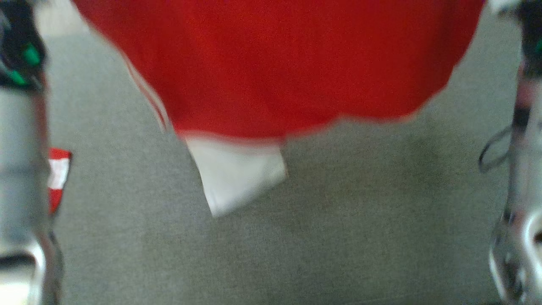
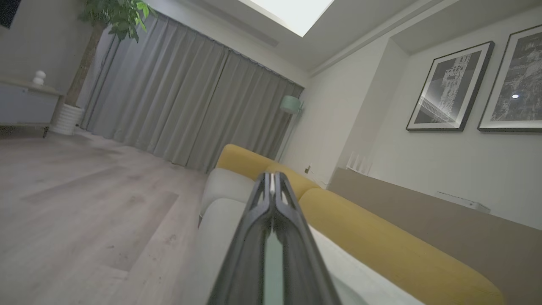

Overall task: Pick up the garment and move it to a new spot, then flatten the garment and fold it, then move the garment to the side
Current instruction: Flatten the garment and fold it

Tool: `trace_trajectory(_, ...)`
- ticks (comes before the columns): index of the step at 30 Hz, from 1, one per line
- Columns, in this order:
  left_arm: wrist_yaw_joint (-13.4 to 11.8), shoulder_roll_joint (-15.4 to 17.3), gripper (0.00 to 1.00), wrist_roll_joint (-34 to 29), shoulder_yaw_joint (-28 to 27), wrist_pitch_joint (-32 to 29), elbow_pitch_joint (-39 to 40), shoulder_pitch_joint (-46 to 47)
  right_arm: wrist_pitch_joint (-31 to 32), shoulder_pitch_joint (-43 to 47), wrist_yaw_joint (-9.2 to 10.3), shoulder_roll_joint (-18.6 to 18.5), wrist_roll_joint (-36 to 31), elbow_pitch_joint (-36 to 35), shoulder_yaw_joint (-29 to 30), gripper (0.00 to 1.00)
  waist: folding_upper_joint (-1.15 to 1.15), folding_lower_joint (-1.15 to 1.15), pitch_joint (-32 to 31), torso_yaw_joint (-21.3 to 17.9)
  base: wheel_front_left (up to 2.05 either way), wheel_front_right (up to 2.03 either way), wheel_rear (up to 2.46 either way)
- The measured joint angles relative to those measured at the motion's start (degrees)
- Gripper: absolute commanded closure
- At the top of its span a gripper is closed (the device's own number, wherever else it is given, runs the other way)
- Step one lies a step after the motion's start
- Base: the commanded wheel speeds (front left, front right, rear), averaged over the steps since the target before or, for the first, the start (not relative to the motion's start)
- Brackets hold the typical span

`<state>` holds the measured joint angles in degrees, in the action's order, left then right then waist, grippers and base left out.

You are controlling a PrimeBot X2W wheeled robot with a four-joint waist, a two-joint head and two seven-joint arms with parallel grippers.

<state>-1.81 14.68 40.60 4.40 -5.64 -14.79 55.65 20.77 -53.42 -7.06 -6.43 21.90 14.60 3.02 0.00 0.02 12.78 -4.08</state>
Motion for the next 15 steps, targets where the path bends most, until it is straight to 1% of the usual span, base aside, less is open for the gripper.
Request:
trace_trajectory(3,1.41,1.60,1.00,-2.68,1.02,1.81,-7.60,11.29,-4.25,-11.29,0.00,-0.70,-2.14,8.93,-0.45,1.00,0.00,0.01,4.46,-0.21,0.00,0.00,0.00)
trace_trajectory(6,2.42,1.59,1.00,-3.71,0.88,5.44,-15.25,21.49,-12.39,-21.52,0.00,-1.44,-3.55,16.92,-0.14,1.00,0.00,0.01,8.52,-0.30,0.00,0.00,0.00)
trace_trajectory(8,3.05,1.55,1.00,-4.66,0.94,8.54,-19.04,25.99,-17.25,-26.25,0.00,-1.79,-3.97,21.64,-0.30,1.00,0.00,0.02,10.63,-0.23,0.00,0.00,0.00)
trace_trajectory(10,3.44,1.54,1.00,-6.15,1.03,11.80,-22.64,28.67,-21.48,-28.82,0.00,-1.96,-3.85,25.92,-1.33,1.00,0.00,0.01,12.21,0.00,0.00,0.00,0.00)
trace_trajectory(13,5.60,0.81,1.00,-5.64,1.13,14.80,-28.51,29.17,-27.83,-29.25,-0.01,-2.05,-2.30,31.44,-3.44,1.00,0.00,0.01,13.29,0.70,0.00,0.00,0.00)
trace_trajectory(14,6.41,0.55,1.00,-5.64,1.47,15.48,-30.12,28.61,-29.25,-29.04,-0.01,-2.22,-1.76,33.30,-4.52,1.00,0.00,0.00,13.38,0.97,0.00,0.00,0.00)
trace_trajectory(15,6.41,0.55,1.00,-5.64,1.47,15.48,-30.12,28.61,-29.25,-29.04,-0.01,-2.22,-1.76,33.30,-4.52,1.00,0.00,0.00,13.38,0.97,0.00,0.00,0.00)
